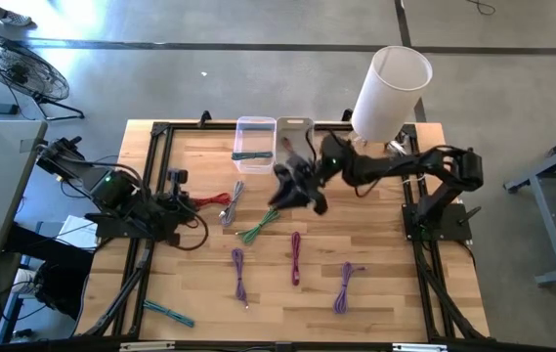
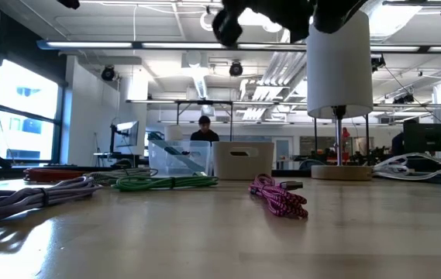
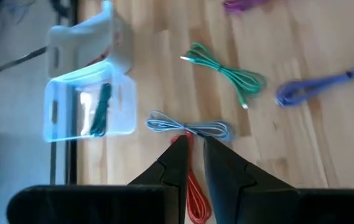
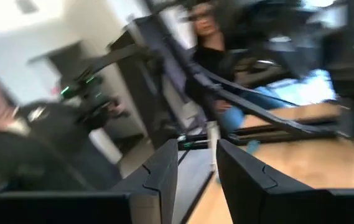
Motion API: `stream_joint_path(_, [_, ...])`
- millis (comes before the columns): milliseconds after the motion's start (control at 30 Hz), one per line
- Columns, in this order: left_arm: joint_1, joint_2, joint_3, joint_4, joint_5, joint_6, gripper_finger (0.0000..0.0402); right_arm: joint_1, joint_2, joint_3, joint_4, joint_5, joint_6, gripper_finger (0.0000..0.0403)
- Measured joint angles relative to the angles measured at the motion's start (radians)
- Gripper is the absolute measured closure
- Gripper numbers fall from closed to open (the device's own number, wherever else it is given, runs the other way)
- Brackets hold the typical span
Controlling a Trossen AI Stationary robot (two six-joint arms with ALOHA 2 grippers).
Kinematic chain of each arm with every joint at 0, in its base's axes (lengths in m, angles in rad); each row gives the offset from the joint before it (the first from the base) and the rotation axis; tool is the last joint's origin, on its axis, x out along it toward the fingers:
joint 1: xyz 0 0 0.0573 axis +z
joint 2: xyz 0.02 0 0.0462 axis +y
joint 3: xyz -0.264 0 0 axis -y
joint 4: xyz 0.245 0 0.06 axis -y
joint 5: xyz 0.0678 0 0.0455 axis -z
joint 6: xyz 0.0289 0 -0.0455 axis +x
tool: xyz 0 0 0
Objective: Pick & Place USB Port
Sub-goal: Put the orange charger cable into the gray bin
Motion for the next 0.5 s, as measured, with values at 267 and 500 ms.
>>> stream_joint_path(267, [0.000,-0.002,0.000,-0.005,0.039,0.131,0.0355,0.136,-0.131,0.000,-0.003,0.054,-0.083,0.0300])
stream_joint_path(500, [0.001,-0.002,0.000,-0.049,-0.032,0.224,0.0355,0.232,-0.348,0.000,-0.209,0.165,-0.259,0.0300])
